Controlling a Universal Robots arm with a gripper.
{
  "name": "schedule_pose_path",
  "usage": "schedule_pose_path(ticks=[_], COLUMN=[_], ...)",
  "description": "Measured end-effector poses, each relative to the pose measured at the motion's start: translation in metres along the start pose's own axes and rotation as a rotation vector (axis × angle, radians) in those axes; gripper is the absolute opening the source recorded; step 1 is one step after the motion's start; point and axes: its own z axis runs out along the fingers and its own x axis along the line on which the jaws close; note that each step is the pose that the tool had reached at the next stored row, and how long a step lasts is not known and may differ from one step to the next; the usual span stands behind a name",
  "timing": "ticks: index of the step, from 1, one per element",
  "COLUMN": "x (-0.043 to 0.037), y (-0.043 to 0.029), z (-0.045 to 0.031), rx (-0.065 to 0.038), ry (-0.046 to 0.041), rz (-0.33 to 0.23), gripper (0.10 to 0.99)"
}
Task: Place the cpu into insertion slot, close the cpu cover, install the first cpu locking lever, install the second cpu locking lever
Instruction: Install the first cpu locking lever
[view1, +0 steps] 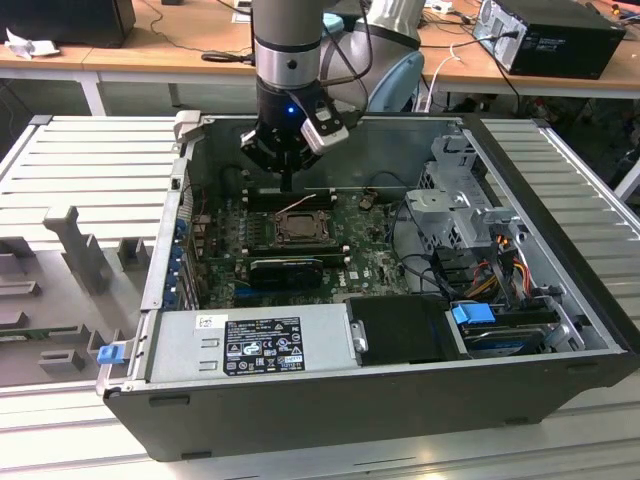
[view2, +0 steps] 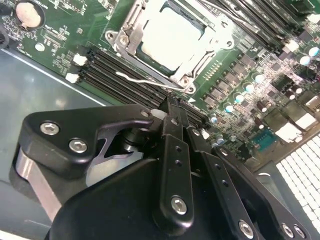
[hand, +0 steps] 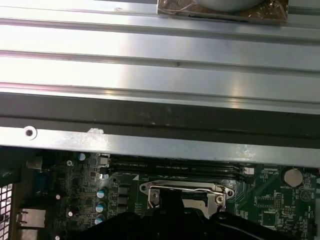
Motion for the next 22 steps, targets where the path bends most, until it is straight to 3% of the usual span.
schedule_pose_path(ticks=[2,3,5,6,9,15,18,22], x=[-0.0036,-0.0044,-0.0057,-0.0056,-0.0054,-0.0079,-0.0091,-0.0194], y=[-0.0003,-0.0005,-0.0035,-0.0058,-0.0099,-0.0107,-0.0107,-0.0053], z=[0.0003,0.0005,0.002,0.0026,0.0075,0.0202,0.0208,0.0259], rx=[-0.004,-0.015,-0.051,-0.058,-0.065,-0.069,-0.087,-0.087], ry=[-0.0001,-0.0008,-0.003,-0.0034,-0.004,-0.0043,-0.0051,-0.0048], rz=[0.0,0.0,0.0,0.0,0.0,0.0,-0.001,-0.004], gripper=[0.106,0.106,0.106,0.106,0.106,0.106,0.106,0.106])
